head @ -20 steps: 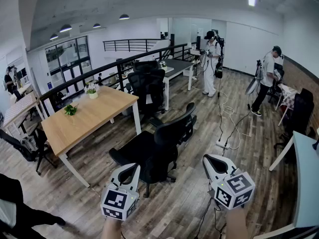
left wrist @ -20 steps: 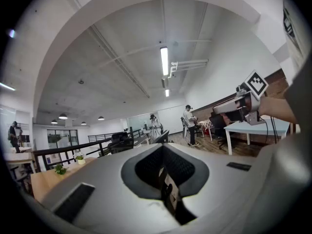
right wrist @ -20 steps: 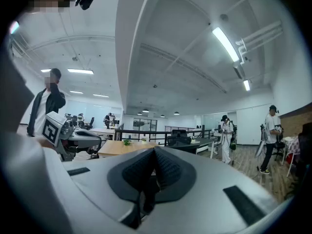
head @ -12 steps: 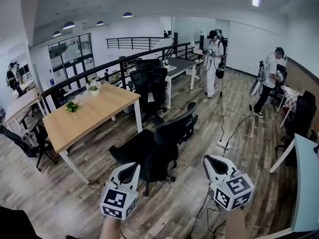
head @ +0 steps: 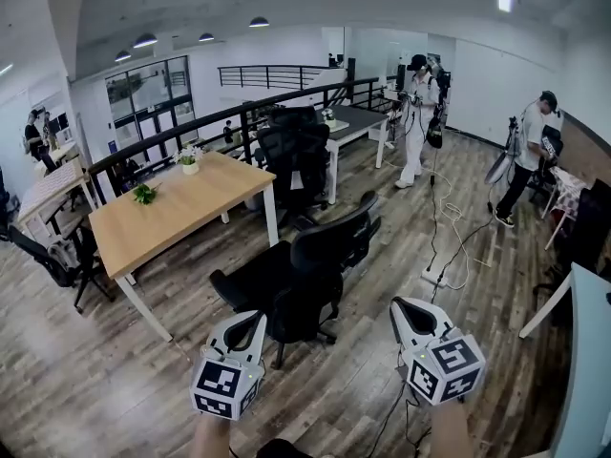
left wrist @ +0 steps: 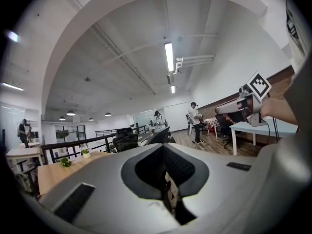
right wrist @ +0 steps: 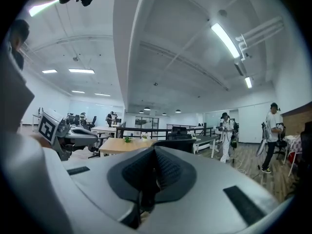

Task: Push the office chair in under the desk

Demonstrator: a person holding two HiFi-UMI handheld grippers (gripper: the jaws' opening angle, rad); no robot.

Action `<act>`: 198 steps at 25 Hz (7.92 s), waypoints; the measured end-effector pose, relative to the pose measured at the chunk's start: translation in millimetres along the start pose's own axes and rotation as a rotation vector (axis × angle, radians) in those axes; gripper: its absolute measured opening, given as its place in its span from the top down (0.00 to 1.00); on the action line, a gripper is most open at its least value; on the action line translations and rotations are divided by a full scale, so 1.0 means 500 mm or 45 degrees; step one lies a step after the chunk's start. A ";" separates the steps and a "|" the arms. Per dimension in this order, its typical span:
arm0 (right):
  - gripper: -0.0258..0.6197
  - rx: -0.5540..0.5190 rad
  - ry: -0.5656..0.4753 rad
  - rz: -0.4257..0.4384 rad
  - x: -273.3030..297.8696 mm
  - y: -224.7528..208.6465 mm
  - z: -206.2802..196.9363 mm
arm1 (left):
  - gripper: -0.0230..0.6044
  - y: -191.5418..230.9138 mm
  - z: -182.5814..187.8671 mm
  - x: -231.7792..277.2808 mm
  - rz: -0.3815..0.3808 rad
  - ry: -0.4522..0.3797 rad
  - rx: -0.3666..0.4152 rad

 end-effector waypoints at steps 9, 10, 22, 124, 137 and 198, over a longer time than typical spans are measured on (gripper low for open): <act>0.94 0.039 -0.002 0.038 0.038 -0.040 -0.001 | 0.96 -0.006 0.000 0.045 0.027 0.006 -0.013; 0.94 0.037 -0.002 0.038 0.046 -0.042 -0.001 | 0.96 -0.002 0.000 0.052 0.026 0.003 -0.012; 0.94 0.011 0.028 0.027 0.211 -0.063 -0.010 | 0.96 0.113 -0.030 0.182 -0.006 -0.026 -0.044; 0.46 -0.156 0.390 0.408 0.709 -0.077 -0.238 | 0.71 0.307 -0.209 0.539 -0.526 0.102 -0.255; 0.45 -0.159 0.370 0.455 0.775 0.017 -0.228 | 0.66 0.413 -0.261 0.495 -0.436 -0.013 -0.465; 0.44 -0.178 0.348 0.543 1.142 0.252 -0.172 | 0.65 0.824 -0.332 0.500 -0.383 -0.070 -0.508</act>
Point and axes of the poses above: the fingertips, and each gripper's own axes: x forward along the fingers, y to its left, z out of its top, the point moved 4 cm from there along -x, backward along the fingers, and after that the axes turned 10 degrees about -z, right-handed, at the moved point
